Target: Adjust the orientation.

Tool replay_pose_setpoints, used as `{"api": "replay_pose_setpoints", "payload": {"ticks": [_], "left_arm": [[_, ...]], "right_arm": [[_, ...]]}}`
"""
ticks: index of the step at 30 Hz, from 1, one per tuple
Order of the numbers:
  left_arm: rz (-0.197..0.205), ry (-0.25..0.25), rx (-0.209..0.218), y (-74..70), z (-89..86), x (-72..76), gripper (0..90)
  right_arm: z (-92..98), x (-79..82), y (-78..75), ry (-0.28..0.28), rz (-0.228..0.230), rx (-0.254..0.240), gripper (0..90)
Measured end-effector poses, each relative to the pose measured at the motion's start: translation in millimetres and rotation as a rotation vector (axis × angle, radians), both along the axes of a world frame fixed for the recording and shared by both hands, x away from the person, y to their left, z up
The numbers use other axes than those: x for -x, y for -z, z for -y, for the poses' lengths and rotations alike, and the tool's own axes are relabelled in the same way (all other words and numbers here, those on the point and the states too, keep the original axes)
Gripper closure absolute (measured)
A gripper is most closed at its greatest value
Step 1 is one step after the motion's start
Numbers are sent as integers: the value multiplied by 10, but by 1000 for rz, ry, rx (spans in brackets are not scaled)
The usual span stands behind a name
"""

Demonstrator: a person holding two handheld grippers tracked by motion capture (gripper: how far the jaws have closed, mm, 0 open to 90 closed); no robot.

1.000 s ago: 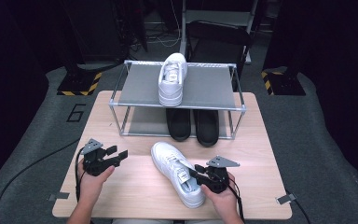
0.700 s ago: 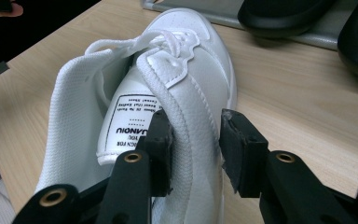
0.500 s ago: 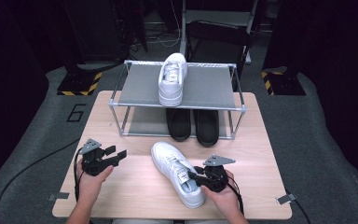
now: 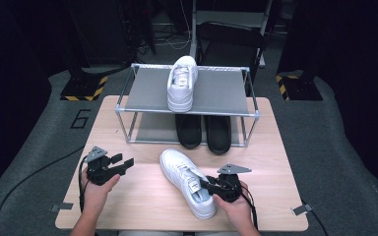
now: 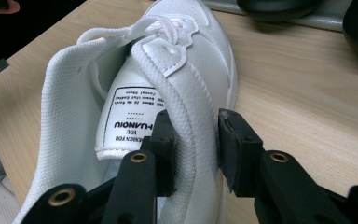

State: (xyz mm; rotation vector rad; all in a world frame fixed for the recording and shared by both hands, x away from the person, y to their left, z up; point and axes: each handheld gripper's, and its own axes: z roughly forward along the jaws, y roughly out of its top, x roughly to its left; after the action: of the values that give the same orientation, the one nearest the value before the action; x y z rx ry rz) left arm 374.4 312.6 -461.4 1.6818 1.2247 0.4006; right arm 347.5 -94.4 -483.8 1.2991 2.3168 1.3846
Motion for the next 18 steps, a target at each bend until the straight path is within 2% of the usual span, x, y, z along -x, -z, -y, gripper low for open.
{"api": "replay_pose_setpoints", "payload": {"ticks": [9, 11, 15, 18], "left_arm": [[0, 0, -3, 13, 1, 8, 403], [8, -10, 1, 24, 5, 9, 403], [-2, -3, -3, 34, -17, 14, 403], [-6, -7, 1, 39, -23, 21, 402]], "right_arm": [[-3, 11, 5, 12, 0, -3, 738], [-2, 15, 12, 11, 13, -7, 746], [1, 36, 16, 30, 13, -20, 762], [-3, 40, 17, 35, 31, -18, 775]]}}
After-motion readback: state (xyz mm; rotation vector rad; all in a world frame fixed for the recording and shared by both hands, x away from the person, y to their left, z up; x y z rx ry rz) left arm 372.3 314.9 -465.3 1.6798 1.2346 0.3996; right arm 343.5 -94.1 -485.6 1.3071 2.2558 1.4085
